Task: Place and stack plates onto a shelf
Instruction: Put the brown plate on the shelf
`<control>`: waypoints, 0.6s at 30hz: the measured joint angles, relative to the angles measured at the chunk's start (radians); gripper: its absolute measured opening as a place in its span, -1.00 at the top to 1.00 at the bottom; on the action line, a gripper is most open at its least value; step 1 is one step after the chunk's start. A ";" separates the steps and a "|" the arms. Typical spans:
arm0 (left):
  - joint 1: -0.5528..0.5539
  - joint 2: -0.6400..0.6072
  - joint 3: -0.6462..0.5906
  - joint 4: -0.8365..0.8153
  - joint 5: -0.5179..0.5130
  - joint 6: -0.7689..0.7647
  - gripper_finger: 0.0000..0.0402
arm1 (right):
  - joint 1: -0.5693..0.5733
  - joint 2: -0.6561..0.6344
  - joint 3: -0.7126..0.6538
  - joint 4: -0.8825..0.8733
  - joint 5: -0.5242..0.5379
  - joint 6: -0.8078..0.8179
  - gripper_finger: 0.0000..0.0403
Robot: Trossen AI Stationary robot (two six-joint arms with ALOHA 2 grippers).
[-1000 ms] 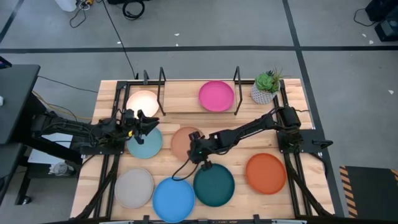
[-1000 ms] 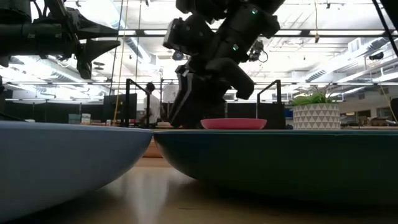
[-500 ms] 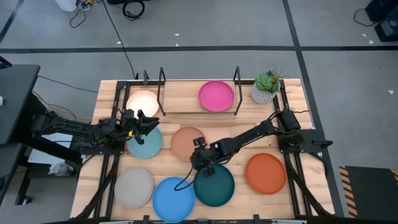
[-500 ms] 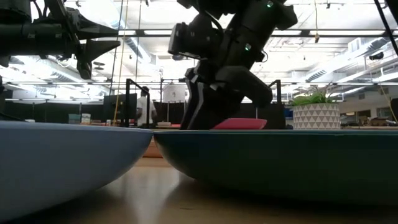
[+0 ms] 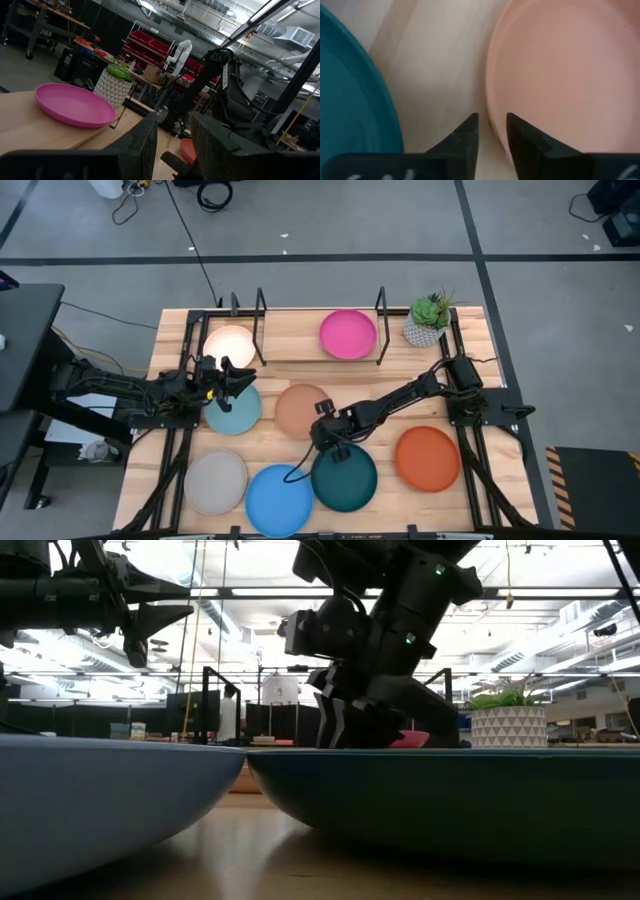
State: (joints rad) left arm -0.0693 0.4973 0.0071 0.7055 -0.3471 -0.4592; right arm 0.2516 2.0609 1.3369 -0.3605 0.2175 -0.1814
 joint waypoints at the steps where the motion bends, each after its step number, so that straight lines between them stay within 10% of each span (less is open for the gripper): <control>1: 0.000 0.000 0.000 0.000 0.000 0.000 0.39 | 0.000 0.000 0.000 -0.001 -0.001 -0.002 0.59; 9: 0.000 0.000 0.000 0.000 0.000 0.000 0.39 | -0.003 -0.016 0.000 -0.030 -0.003 -0.013 0.93; 18: 0.000 0.000 0.000 0.000 0.000 0.000 0.39 | 0.009 -0.144 0.039 -0.125 0.052 -0.062 0.88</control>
State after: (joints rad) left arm -0.0696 0.4973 0.0071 0.7055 -0.3470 -0.4591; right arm 0.2602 1.9173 1.3757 -0.4858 0.2698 -0.2434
